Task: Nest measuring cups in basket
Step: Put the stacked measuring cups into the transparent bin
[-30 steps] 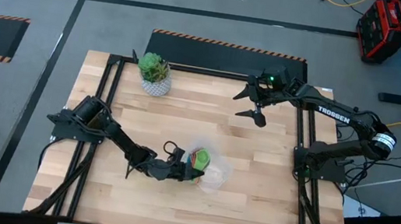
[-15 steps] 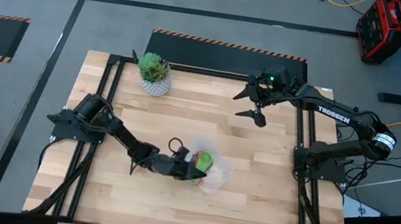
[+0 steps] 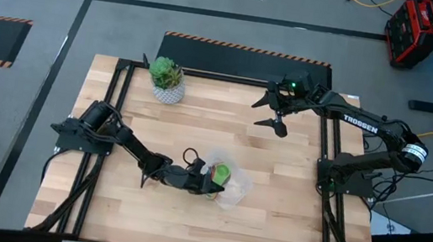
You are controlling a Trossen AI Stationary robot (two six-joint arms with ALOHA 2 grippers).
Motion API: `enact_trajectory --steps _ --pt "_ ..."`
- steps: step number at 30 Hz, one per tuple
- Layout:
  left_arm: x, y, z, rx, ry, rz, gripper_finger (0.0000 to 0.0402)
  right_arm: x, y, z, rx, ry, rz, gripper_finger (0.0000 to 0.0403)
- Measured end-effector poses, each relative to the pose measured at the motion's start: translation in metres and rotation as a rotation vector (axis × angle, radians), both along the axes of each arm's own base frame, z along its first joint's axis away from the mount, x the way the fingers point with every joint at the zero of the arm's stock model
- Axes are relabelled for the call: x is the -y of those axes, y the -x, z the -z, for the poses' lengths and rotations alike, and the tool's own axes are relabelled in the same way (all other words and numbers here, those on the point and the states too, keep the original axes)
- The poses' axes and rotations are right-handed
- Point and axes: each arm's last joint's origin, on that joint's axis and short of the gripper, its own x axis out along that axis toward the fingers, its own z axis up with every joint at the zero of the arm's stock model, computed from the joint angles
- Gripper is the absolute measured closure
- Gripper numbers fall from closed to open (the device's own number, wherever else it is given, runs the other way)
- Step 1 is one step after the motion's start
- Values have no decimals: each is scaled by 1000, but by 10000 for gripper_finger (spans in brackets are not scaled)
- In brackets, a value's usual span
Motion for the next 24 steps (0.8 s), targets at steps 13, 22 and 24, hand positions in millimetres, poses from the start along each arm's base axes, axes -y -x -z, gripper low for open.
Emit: enact_trajectory --steps 13,22,24 --pt "2 0 1 -9 27 37 222 0 0 0 0 0 0 98" --pt "2 0 -1 8 39 24 222 0 0 0 0 0 0 98" --pt "2 0 -1 8 41 24 222 0 0 0 0 0 0 98"
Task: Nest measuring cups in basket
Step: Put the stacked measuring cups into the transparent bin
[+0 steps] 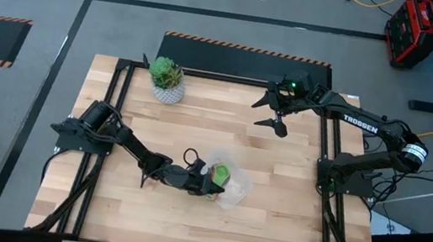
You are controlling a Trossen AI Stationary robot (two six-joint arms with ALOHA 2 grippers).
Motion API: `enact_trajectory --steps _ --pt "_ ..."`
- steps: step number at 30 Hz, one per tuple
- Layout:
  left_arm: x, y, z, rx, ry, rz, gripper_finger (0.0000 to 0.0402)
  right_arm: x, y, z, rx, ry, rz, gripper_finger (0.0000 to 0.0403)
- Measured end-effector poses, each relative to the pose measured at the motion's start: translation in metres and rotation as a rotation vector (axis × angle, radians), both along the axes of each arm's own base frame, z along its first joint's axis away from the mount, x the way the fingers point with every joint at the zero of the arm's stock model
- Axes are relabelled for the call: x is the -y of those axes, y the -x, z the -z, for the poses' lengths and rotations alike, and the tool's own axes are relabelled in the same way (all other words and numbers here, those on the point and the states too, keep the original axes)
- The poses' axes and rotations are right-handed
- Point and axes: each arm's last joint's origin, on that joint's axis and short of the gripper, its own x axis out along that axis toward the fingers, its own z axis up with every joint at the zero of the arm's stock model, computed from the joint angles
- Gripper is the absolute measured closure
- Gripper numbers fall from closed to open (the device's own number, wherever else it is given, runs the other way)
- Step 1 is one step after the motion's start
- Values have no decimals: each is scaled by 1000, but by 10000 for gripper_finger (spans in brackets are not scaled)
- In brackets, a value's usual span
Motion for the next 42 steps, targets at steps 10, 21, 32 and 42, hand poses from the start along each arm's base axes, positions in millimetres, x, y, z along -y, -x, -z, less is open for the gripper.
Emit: enact_trajectory --steps 10,21,32,42 --pt "4 2 2 -12 41 -8 222 0 0 0 0 0 0 98" --pt "3 2 1 -8 66 -30 222 0 0 0 0 0 0 98" --pt "3 2 0 -10 73 -44 222 0 0 0 -1 0 0 98" --pt "4 6 -9 -44 76 -36 222 0 0 0 -1 0 0 98"
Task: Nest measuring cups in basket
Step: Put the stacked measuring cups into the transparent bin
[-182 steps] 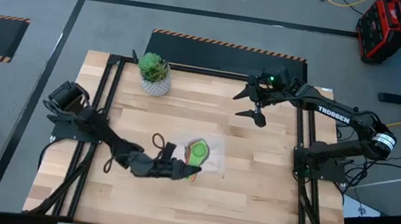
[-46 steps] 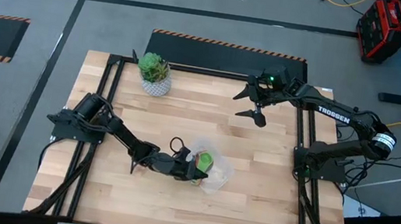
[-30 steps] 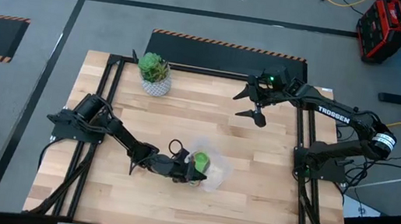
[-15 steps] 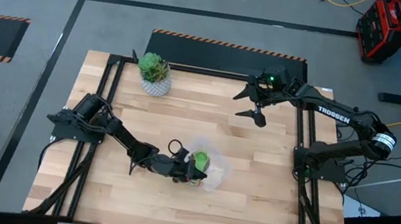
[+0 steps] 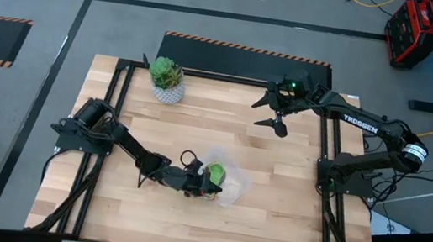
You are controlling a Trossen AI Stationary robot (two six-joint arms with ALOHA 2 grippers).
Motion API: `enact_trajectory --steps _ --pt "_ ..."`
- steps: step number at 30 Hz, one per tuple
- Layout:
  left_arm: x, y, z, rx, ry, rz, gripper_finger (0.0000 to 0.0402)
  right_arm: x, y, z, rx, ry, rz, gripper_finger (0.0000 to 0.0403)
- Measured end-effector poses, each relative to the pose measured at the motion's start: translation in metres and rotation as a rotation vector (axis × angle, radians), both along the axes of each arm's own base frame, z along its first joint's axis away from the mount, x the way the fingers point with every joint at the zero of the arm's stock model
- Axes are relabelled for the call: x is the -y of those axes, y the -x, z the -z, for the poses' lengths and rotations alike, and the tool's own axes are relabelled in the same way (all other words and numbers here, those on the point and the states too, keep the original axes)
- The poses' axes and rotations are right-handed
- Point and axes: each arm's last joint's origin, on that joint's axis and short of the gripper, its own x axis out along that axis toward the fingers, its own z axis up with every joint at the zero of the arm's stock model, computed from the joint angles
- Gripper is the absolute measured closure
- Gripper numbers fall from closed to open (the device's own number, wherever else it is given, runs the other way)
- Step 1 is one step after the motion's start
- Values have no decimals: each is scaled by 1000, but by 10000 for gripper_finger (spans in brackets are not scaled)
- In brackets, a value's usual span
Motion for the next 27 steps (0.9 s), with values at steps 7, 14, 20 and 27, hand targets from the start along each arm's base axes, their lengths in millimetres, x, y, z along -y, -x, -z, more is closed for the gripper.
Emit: enact_trajectory --steps 7,14,20,27 --pt "0 8 -9 -82 -30 -1 222 0 0 0 0 0 0 98" --pt "1 9 -4 -144 56 30 223 0 0 0 0 0 0 98" --pt "2 9 -4 -152 84 68 223 0 0 0 0 0 0 98" --pt "2 10 -4 -154 99 65 223 0 0 0 0 0 0 98"
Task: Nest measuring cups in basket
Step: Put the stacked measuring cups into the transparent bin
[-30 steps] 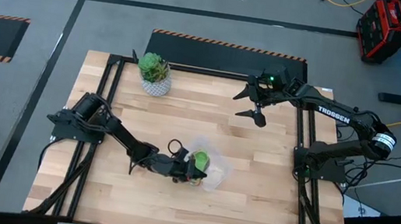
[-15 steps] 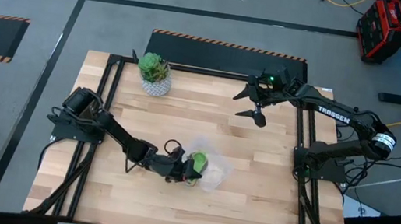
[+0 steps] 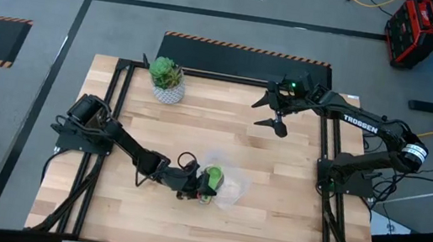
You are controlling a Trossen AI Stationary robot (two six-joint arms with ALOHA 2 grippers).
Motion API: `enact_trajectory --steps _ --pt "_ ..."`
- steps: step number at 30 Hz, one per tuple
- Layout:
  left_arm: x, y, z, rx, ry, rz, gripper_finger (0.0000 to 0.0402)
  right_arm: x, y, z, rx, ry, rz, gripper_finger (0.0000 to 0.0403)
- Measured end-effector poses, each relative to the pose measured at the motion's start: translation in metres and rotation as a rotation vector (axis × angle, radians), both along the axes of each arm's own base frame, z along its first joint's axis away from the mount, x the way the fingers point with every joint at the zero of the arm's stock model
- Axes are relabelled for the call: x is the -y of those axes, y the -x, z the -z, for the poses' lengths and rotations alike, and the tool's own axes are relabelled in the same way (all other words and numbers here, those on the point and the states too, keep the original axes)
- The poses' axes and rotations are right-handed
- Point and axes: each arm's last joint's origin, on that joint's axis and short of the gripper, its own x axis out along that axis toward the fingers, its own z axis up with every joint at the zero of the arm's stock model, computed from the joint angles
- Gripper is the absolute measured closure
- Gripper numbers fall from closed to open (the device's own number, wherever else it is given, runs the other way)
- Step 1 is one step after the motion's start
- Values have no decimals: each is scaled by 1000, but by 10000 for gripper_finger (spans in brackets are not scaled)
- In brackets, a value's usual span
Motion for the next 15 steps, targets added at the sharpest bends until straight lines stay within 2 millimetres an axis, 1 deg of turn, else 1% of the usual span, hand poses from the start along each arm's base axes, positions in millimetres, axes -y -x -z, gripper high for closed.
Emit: enact_trajectory --steps 15 --pt "2 -1 -2 17 24 55 223 0 0 0 -1 -1 0 98"
